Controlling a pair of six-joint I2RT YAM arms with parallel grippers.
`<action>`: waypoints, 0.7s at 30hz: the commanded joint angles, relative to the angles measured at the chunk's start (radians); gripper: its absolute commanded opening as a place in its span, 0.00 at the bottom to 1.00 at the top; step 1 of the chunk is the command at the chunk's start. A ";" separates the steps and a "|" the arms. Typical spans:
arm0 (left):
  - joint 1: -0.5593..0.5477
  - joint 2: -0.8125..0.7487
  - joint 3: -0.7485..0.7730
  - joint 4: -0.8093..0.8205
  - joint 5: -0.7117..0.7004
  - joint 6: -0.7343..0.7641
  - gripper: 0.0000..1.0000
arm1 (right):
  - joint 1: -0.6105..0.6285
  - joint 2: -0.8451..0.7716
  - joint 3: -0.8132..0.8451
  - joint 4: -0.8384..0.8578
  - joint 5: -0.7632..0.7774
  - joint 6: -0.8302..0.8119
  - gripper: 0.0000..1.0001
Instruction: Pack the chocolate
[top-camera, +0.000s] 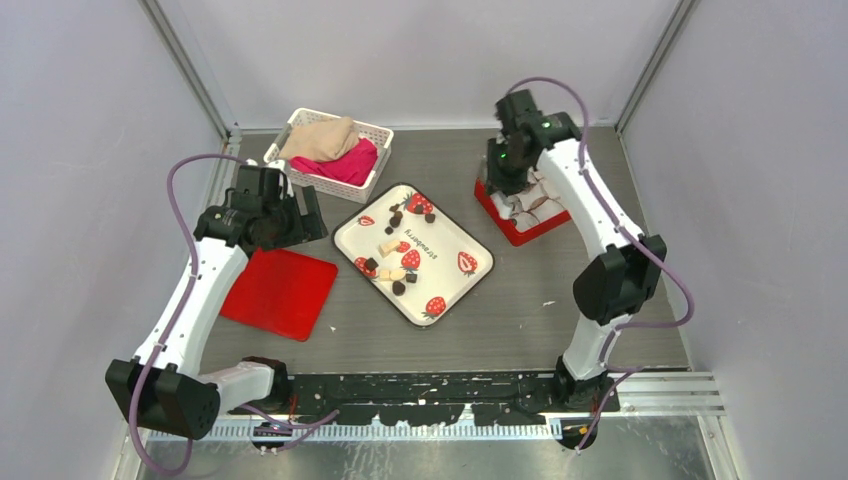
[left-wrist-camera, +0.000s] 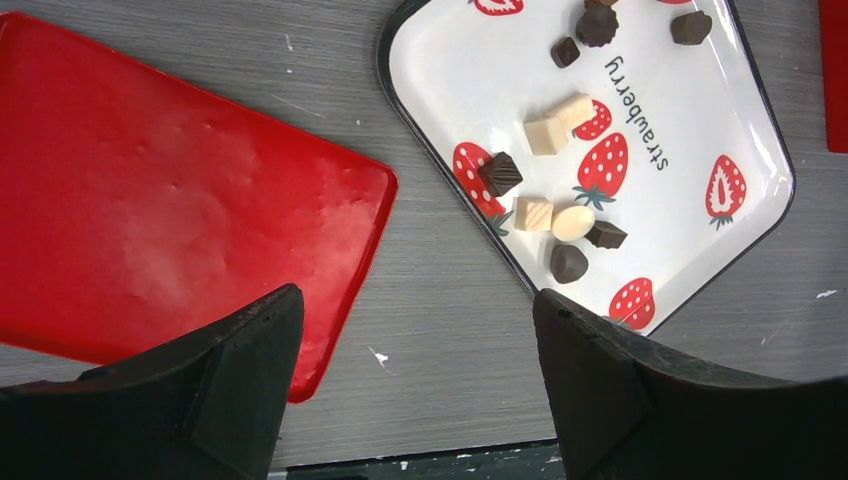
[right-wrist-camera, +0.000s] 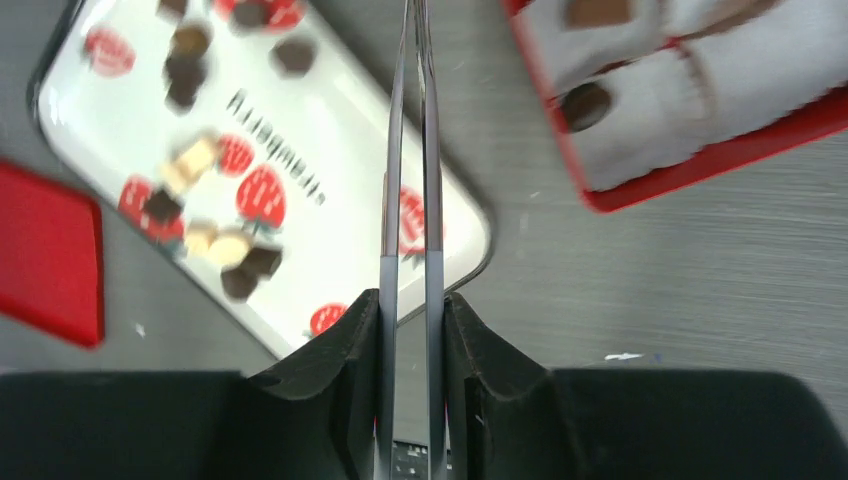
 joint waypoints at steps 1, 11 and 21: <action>-0.002 -0.011 0.031 0.000 -0.011 0.027 0.85 | 0.177 -0.073 -0.100 0.048 -0.025 -0.030 0.19; 0.003 -0.006 0.043 -0.012 -0.102 0.063 0.86 | 0.504 -0.054 -0.253 0.097 -0.019 -0.049 0.36; 0.008 -0.007 0.037 -0.010 -0.112 0.072 0.86 | 0.571 -0.185 -0.458 0.106 -0.007 -0.149 0.43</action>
